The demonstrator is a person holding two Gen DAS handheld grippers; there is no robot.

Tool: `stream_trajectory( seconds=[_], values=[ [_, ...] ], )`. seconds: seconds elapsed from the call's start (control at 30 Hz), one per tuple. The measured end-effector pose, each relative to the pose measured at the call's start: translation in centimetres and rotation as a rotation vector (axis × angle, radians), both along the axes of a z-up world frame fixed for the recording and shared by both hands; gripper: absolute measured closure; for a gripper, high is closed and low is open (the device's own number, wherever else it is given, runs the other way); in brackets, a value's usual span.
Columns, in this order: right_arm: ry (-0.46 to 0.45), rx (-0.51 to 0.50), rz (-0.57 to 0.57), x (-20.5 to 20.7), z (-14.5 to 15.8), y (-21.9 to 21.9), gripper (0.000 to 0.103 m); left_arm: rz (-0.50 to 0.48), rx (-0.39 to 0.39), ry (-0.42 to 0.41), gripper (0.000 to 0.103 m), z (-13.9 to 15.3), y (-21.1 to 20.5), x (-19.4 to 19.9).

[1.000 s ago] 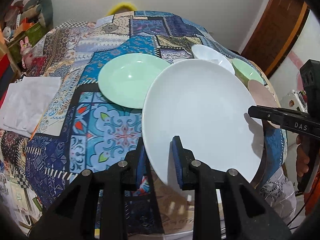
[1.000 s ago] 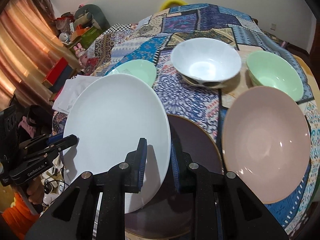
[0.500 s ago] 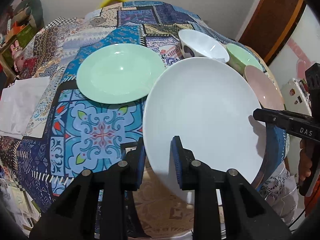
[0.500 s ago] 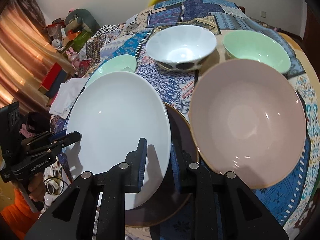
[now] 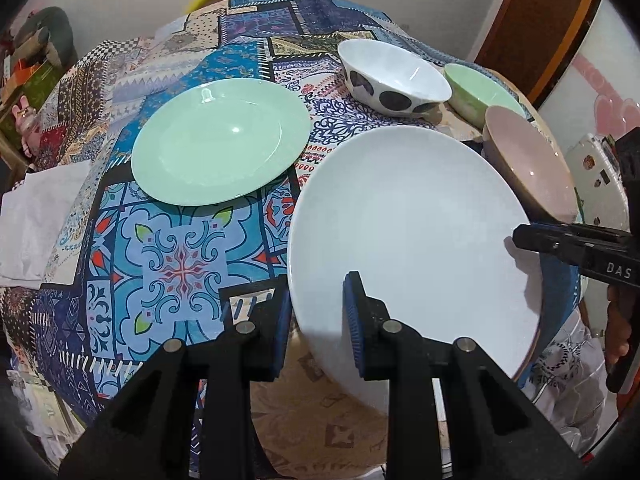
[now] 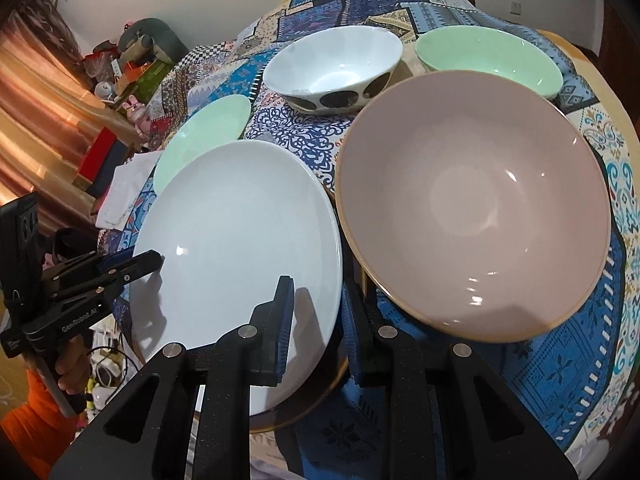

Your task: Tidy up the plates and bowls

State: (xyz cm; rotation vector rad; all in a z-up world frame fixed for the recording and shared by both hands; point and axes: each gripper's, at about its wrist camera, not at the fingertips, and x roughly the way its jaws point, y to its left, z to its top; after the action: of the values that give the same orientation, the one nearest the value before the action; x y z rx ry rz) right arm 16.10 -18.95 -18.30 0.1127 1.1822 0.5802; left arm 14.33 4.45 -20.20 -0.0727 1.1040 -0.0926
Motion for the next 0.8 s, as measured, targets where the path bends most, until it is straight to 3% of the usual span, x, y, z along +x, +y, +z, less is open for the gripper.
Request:
stream_trajectory(
  seconds=[0.37, 0.6, 0.8],
  values=[
    [-0.017, 0.002, -0.006, -0.7, 0.4, -0.5, 0.08, -0.024, 0.033, 0.0, 0.077, -0.5, -1.0, 0.1],
    [-0.053, -0.033, -0.02, -1.4, 0.5, -0.7, 0.079, -0.042, 0.005, 0.0, 0.077, -0.6, -0.9, 0.0],
    [-0.063, -0.027, -0.032, -1.4, 0.7, -0.9, 0.079, -0.063, 0.032, -0.039, 0.077, -0.4, -1.3, -0.5]
  ],
)
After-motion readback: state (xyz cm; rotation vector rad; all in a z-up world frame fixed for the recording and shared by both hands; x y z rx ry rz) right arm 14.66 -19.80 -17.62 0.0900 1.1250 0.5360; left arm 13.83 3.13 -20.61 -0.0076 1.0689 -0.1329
